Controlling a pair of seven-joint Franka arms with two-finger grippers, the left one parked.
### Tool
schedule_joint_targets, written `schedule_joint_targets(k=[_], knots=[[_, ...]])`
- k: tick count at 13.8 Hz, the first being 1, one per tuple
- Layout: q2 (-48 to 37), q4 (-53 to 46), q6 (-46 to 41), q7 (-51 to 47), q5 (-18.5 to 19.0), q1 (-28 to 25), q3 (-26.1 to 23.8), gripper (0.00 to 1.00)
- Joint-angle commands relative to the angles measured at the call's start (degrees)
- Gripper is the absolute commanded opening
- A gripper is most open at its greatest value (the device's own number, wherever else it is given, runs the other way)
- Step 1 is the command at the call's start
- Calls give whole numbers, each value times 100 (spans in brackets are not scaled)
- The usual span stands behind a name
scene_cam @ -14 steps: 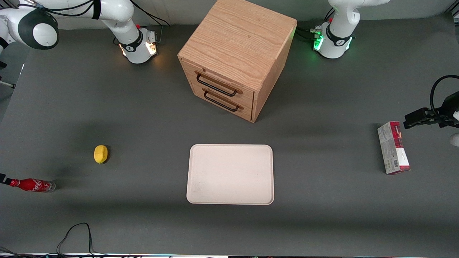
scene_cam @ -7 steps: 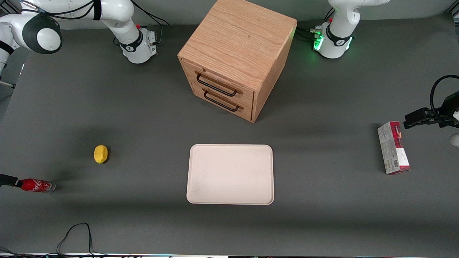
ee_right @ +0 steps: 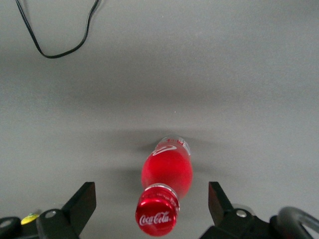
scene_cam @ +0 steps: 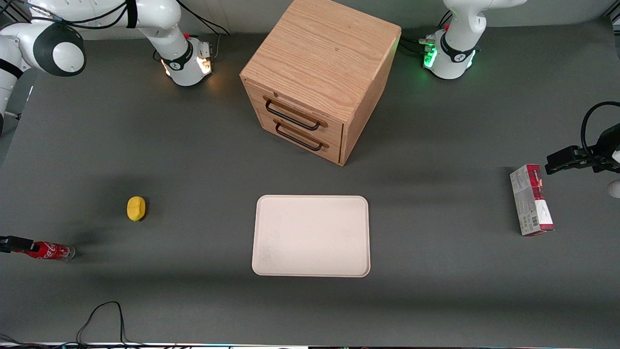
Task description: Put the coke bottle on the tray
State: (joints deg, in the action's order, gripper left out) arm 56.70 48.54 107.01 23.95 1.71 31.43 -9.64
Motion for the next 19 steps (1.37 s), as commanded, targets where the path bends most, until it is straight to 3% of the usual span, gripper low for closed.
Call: schedule_joint_targets(k=[1,8,9,13,14,15,19], knots=[[78,-90,13,75,163,3,-21,100],[60,-64,-49,92,286,38,-21,100],[60,-64,-58,92,286,38,-21,96],[51,-64,-75,92,286,29,-21,49],[51,-64,-84,101,295,29,-21,31],[43,-64,-145,110,312,38,-21,21],[34,-64,-190,145,374,29,-21,2]])
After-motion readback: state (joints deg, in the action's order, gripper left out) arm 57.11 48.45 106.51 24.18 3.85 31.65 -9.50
